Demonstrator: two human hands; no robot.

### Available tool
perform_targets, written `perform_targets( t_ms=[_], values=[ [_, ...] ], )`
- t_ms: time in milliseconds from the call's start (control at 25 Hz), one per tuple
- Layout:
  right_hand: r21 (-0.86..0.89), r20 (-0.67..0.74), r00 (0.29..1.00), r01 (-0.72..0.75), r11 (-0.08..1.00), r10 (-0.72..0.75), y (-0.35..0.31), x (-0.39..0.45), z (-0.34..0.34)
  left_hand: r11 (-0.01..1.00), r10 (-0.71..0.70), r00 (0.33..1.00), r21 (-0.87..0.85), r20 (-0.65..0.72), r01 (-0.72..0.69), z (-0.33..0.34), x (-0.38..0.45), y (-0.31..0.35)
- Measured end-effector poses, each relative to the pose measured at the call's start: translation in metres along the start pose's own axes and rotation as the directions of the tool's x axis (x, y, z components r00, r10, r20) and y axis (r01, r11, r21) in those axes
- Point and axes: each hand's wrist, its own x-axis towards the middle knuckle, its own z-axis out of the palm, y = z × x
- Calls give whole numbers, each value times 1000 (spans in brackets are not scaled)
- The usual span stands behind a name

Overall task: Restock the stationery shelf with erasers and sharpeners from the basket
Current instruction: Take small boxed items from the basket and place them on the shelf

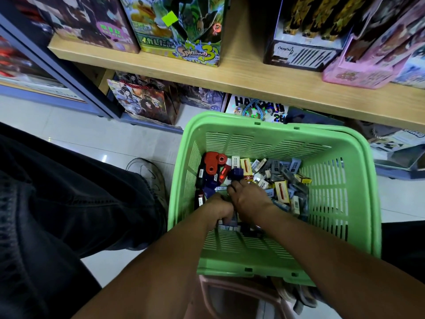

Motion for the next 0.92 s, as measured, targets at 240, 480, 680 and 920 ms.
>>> perform_targets(
  t_ms=[240,480,680,920],
  values=[
    [-80,71,997,36,996,-30,12,11,-16,987,38,995,-157,92,-23,16,-10,6],
    [20,175,983,56,998,-58,27,-10,-33,984,90,995,-159,46,-82,12,-15,9],
    [282,259,965,-107,953,32,55,-41,-66,983,179,982,26,67,-181,4,-34,21],
    [349,289,956,-145,926,41,79,-53,-77,969,185,967,130,176,-209,8,-51,24]
  ],
)
